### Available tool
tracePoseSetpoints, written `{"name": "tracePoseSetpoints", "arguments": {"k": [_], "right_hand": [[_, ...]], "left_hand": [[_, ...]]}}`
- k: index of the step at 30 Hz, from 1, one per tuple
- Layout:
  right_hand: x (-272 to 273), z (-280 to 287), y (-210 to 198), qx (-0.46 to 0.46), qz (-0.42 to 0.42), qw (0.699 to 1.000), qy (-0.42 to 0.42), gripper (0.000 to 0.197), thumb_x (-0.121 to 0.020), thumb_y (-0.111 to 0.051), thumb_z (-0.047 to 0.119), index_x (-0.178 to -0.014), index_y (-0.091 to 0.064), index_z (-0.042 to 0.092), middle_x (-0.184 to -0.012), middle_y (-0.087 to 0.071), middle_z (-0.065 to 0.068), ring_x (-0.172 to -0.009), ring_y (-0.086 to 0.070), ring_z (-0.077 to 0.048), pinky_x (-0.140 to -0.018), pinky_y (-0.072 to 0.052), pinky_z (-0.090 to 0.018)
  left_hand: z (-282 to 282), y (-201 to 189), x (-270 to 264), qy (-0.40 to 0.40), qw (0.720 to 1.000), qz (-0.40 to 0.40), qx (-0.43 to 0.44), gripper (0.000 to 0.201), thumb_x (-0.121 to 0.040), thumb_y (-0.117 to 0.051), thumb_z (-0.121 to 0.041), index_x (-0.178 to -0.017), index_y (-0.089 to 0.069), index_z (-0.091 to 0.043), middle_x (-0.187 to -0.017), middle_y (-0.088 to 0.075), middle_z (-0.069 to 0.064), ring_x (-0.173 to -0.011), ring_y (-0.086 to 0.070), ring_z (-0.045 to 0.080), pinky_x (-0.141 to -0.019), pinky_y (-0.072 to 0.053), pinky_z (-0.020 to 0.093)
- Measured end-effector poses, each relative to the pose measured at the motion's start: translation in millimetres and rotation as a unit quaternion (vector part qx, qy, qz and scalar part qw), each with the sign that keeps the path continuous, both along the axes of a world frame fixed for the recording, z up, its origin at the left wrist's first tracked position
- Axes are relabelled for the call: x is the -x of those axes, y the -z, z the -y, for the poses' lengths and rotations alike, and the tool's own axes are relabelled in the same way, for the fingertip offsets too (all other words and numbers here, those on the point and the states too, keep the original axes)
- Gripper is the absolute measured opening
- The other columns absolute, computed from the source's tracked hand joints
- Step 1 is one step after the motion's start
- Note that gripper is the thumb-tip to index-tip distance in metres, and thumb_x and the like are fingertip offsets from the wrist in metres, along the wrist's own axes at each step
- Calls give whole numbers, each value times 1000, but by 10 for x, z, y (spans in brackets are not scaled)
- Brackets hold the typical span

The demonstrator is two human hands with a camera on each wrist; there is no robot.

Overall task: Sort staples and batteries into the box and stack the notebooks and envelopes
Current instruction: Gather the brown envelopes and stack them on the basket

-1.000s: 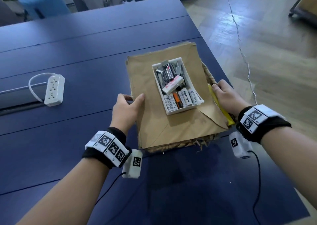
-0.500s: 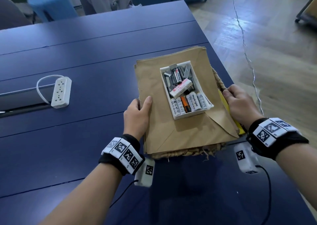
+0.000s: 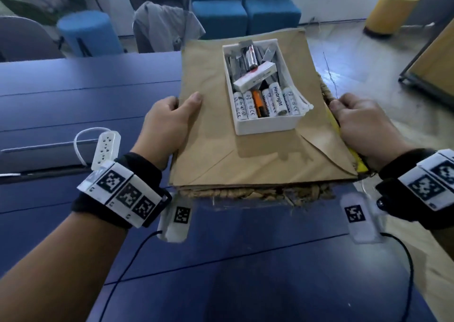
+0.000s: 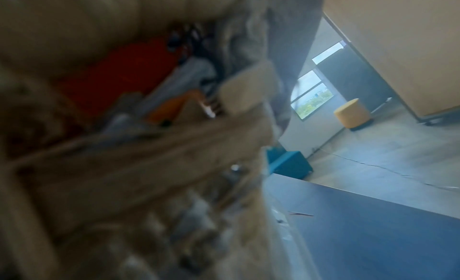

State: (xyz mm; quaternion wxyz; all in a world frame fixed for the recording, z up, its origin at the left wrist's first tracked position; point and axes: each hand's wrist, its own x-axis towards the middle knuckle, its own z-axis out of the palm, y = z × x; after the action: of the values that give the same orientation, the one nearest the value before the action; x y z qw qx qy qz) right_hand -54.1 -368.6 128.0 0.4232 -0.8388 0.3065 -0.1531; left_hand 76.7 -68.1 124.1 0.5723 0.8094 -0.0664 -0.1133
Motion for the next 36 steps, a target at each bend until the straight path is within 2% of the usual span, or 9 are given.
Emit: {"name": "tracePoseSetpoints", "arguments": {"k": [5, 8, 10, 12, 16, 22, 29, 33, 36], "right_hand": [[-386, -476, -447, -2, 13, 1000, -10, 28, -105, -51, 32, -98, -64, 9, -86, -60, -5, -77, -54, -22, -64, -42, -33], [-640, -759, -492, -6, 8, 1000, -16, 29, -103, -52, 35, -99, -66, 11, -96, -67, -10, -90, -63, -31, -77, -53, -43], [-812, -929, -453, -11, 8, 1000, -21, 29, -102, -52, 36, -98, -66, 10, -101, -69, -15, -98, -66, -36, -83, -55, -45], [-968, -1101, -345, -14, 0, 999, -30, 30, -102, -51, 36, -100, -66, 10, -105, -69, -16, -100, -65, -37, -80, -52, -42], [-1212, -1336, -4, -22, -15, 999, -45, 34, -101, -49, 37, -98, -60, 5, -98, -65, -12, -89, -62, -34, -70, -46, -37], [-1358, -1497, 609, 17, -46, 998, -44, 30, -107, -46, 31, -94, -59, 7, -89, -60, -3, -72, -49, -14, -56, -33, -29], [-1430, -1501, 1279, -11, -92, 995, -31, 29, -108, -44, 29, -92, -56, 8, -87, -57, -3, -70, -47, -12, -55, -32, -29], [-1387, -1456, 1527, -20, -90, 995, -32, 28, -109, -43, 27, -93, -56, 7, -86, -58, -2, -71, -48, -12, -56, -34, -26], [-1389, -1431, 1581, -22, -82, 996, -37, 28, -109, -42, 27, -95, -56, 6, -85, -58, -2, -71, -48, -12, -58, -34, -32]], "left_hand": [[-504, -437, -314, 8, 1000, 1, -5, 44, -96, -58, -60, -110, -66, -19, -100, -75, 2, -82, -75, 17, -68, -60, 31], [-793, -544, -472, 2, 1000, 9, -12, 37, -98, -56, -57, -101, -64, -21, -93, -73, 0, -66, -72, 8, -53, -54, 19], [-974, -569, -563, -5, 1000, 10, -14, 35, -98, -55, -57, -96, -63, -23, -90, -72, 1, -63, -71, 8, -50, -54, 19], [-1159, -516, -654, -9, 1000, 0, -21, 39, -97, -55, -59, -99, -64, -21, -94, -74, 4, -73, -74, 15, -57, -56, 25], [-1449, -213, -833, -29, 999, 0, -33, 52, -95, -58, -62, -107, -69, -13, -99, -76, 9, -84, -75, 25, -72, -60, 40], [-1615, 444, -968, -53, 997, -14, -57, 65, -83, -61, -74, -104, -68, -13, -101, -75, 7, -92, -73, 30, -84, -60, 55], [-1482, 1148, -1015, -60, 992, -18, -108, 70, -82, -56, -77, -102, -65, -10, -103, -72, 8, -94, -69, 26, -89, -56, 52], [-1458, 1511, -972, -51, 992, -23, -114, 94, -68, -51, -97, -108, -65, -13, -102, -74, 7, -95, -70, 28, -88, -56, 55], [-1437, 1620, -1002, -52, 992, -11, -117, 88, -74, -50, -91, -110, -64, -12, -103, -73, 9, -95, -69, 29, -88, -56, 55]]}}
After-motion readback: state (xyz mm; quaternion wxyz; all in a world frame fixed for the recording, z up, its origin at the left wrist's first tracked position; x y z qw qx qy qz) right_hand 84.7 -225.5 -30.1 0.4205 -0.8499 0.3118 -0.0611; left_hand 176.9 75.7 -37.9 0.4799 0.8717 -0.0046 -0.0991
